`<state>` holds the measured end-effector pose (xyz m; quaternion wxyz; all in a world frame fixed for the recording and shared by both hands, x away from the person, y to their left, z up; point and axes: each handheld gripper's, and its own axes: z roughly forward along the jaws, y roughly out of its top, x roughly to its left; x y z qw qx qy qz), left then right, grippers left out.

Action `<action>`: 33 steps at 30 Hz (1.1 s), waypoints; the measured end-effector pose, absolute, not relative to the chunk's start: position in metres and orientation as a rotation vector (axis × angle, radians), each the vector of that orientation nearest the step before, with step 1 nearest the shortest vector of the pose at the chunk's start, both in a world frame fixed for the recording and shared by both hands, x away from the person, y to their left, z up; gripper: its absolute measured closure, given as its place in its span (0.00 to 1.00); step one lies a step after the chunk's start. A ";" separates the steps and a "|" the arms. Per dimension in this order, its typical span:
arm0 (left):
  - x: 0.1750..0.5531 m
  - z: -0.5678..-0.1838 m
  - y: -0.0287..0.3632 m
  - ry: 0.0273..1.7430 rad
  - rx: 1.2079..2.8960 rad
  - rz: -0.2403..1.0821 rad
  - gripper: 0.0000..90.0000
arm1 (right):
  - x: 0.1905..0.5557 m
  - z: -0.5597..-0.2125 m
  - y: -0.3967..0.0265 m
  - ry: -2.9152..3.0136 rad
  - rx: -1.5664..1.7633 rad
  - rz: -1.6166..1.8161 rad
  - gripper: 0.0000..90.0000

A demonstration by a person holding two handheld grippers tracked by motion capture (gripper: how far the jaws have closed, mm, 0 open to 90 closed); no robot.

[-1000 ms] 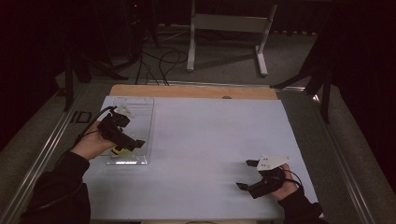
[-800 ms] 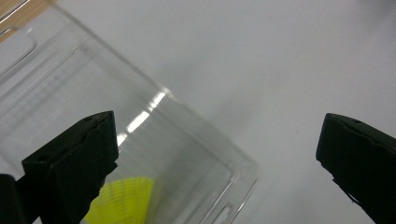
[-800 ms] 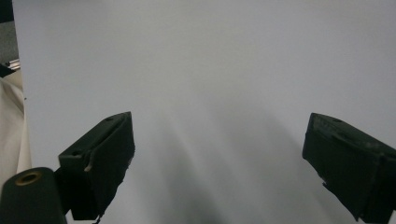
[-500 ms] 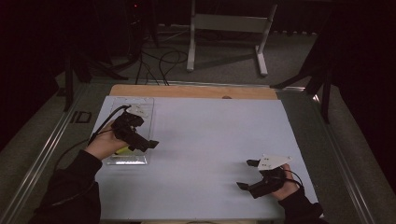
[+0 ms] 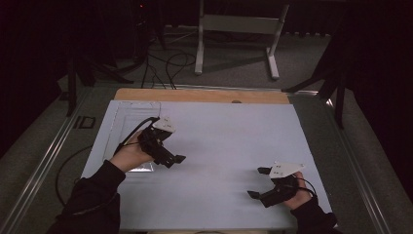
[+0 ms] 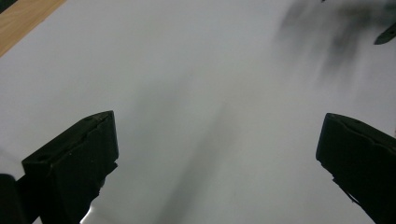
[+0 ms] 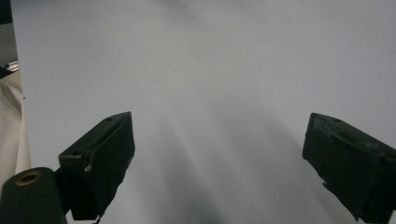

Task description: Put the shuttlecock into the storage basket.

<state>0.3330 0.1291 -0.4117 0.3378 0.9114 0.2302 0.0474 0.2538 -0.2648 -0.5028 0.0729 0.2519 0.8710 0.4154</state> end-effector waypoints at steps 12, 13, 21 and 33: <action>0.318 -0.436 0.108 0.467 2.377 0.066 0.00 | 0.255 -0.506 -0.266 2.612 0.766 1.252 0.10; 0.316 -0.437 0.108 0.463 2.378 0.073 0.00 | 0.255 -0.506 -0.266 2.613 0.770 1.254 0.10; 0.304 -0.451 0.111 0.451 2.381 0.046 0.00 | 0.257 -0.508 -0.269 2.600 0.806 1.260 0.10; 0.284 -0.474 0.124 0.444 2.371 0.029 0.00 | 0.256 -0.510 -0.271 2.603 0.797 1.260 0.10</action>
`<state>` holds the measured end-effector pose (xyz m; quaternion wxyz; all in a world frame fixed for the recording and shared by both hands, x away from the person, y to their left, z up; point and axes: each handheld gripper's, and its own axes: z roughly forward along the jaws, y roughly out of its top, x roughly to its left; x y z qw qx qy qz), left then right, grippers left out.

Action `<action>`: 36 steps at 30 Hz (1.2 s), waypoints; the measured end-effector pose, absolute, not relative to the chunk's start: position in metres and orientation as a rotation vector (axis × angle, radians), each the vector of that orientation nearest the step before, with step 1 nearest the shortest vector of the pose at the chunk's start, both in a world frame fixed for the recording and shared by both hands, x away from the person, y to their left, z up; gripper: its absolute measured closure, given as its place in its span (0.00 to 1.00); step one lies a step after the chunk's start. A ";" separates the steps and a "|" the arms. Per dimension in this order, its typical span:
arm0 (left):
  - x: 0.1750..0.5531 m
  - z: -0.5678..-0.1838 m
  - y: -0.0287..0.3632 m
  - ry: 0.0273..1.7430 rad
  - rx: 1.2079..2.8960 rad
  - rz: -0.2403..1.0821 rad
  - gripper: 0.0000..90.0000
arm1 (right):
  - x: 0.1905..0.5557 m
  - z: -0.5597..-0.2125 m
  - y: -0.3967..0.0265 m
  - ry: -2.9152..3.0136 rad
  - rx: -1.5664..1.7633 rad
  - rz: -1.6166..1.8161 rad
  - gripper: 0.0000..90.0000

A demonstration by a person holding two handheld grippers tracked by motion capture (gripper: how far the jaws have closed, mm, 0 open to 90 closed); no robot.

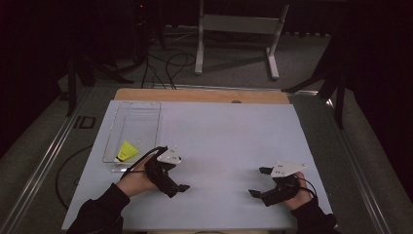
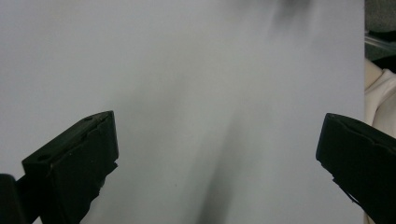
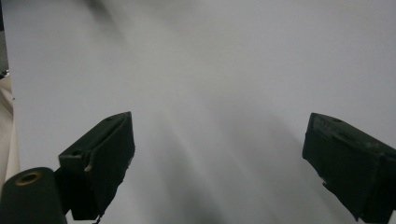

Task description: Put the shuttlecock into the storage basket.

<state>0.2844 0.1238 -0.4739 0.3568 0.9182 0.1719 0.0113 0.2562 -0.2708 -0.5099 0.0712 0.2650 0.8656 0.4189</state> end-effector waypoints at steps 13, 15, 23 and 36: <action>0.265 -0.495 0.145 0.478 2.364 0.022 0.00 | 0.256 -0.511 -0.271 2.619 0.795 1.265 0.10; 0.263 -0.497 0.149 0.483 2.364 0.019 0.00 | 0.256 -0.511 -0.271 2.619 0.787 1.261 0.10; 0.253 -0.507 0.169 0.540 2.369 0.028 0.00 | 0.255 -0.511 -0.270 2.621 0.789 1.264 0.10; 0.242 -0.512 0.204 0.611 2.336 0.050 0.00 | 0.253 -0.513 -0.273 2.621 0.791 1.248 0.10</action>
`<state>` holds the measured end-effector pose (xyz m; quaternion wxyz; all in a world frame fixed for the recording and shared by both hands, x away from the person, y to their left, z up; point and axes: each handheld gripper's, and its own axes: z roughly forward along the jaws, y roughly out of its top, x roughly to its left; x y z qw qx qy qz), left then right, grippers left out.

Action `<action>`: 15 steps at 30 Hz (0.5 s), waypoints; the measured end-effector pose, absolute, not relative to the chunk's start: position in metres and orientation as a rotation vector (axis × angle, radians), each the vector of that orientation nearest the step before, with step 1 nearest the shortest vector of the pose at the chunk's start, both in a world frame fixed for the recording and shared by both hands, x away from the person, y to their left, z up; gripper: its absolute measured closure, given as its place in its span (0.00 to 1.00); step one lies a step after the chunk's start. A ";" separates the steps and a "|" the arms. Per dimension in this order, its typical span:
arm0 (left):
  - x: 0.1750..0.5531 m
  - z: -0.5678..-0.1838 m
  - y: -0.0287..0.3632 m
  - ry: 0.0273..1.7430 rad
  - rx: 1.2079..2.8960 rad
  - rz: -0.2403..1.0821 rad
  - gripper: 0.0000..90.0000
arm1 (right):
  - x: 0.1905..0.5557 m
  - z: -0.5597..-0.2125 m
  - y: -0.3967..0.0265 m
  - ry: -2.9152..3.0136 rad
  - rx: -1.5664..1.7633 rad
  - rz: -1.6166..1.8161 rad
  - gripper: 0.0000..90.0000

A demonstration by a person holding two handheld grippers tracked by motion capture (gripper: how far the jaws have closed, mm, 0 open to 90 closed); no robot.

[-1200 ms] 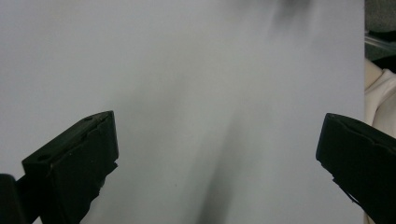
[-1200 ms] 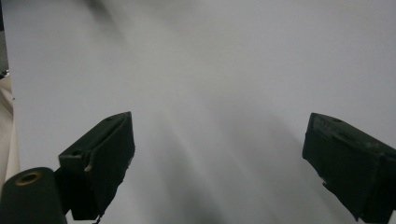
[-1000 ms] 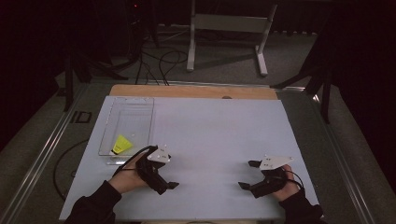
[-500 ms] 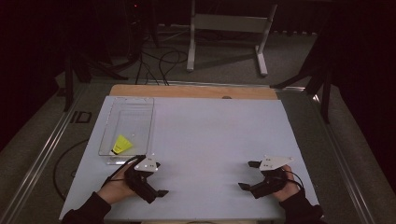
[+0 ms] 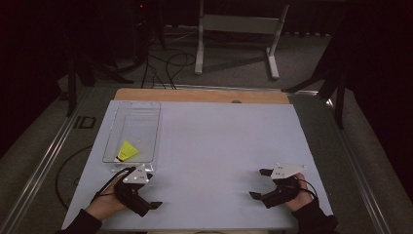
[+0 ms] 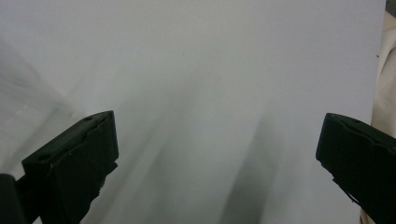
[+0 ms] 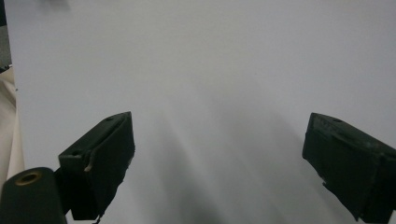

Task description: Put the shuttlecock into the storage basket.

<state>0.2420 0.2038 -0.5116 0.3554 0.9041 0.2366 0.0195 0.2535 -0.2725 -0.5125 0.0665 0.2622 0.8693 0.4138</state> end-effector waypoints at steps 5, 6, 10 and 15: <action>0.237 -0.514 0.216 0.656 2.301 0.057 0.00 | 0.252 -0.513 -0.276 2.615 0.809 1.247 0.10; 0.236 -0.515 0.219 0.669 2.289 0.059 0.00 | 0.252 -0.513 -0.277 2.610 0.813 1.248 0.10; 0.233 -0.517 0.225 0.692 2.264 0.066 0.00 | 0.251 -0.513 -0.278 2.612 0.812 1.244 0.10; 0.230 -0.516 0.232 0.693 2.220 0.080 0.00 | 0.249 -0.514 -0.279 2.613 0.818 1.239 0.10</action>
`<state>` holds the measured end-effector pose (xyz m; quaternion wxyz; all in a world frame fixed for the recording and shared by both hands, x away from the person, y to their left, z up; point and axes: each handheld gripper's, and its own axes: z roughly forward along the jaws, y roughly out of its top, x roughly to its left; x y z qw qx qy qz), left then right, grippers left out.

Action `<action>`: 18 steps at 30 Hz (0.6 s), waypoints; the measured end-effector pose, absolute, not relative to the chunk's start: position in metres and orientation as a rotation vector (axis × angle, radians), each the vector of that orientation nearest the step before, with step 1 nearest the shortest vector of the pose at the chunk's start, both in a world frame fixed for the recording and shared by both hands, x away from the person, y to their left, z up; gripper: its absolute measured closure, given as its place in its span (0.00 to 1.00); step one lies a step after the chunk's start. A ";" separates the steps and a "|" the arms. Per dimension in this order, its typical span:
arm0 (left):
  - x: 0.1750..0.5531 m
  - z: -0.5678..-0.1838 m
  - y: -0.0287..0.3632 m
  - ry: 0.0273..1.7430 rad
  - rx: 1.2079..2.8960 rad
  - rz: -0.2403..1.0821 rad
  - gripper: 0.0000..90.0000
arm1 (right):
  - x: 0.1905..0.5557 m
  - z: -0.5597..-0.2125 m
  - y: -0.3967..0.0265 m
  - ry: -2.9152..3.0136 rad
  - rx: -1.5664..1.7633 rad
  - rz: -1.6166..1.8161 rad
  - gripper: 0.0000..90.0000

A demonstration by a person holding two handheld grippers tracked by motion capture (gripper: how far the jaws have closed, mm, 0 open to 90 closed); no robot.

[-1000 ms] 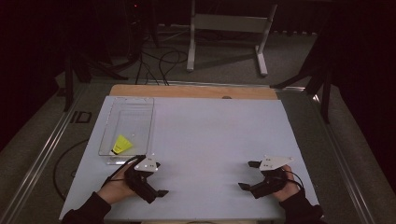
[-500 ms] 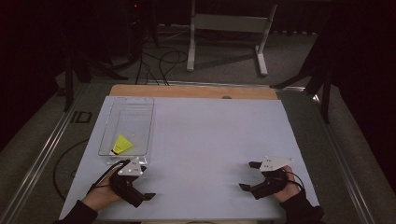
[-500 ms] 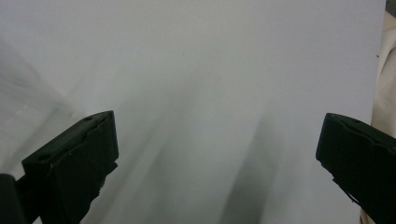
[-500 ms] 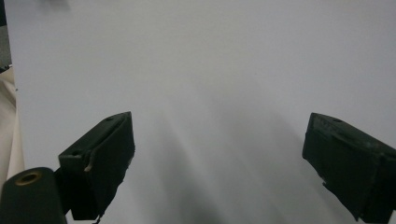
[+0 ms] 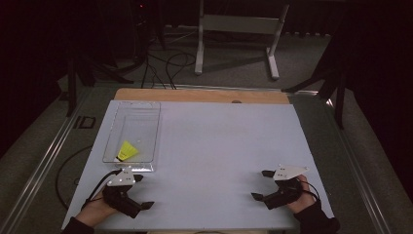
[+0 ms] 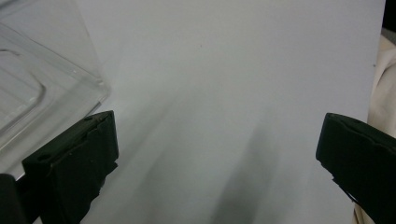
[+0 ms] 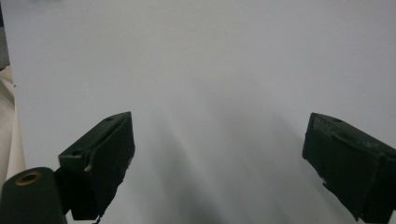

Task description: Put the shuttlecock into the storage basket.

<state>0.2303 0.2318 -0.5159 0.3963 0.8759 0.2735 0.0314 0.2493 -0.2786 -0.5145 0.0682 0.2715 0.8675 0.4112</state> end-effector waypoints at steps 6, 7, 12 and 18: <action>0.227 -0.518 0.235 0.731 2.215 0.102 0.00 | 0.248 -0.516 -0.283 2.601 0.849 1.232 0.10; 0.226 -0.519 0.235 0.736 2.220 0.107 0.00 | 0.248 -0.516 -0.283 2.598 0.854 1.226 0.10; 0.225 -0.521 0.236 0.774 2.219 0.146 0.00 | 0.249 -0.519 -0.283 2.587 0.862 1.186 0.10; 0.225 -0.522 0.236 0.798 2.197 0.154 0.00 | 0.249 -0.521 -0.282 2.584 0.876 1.170 0.10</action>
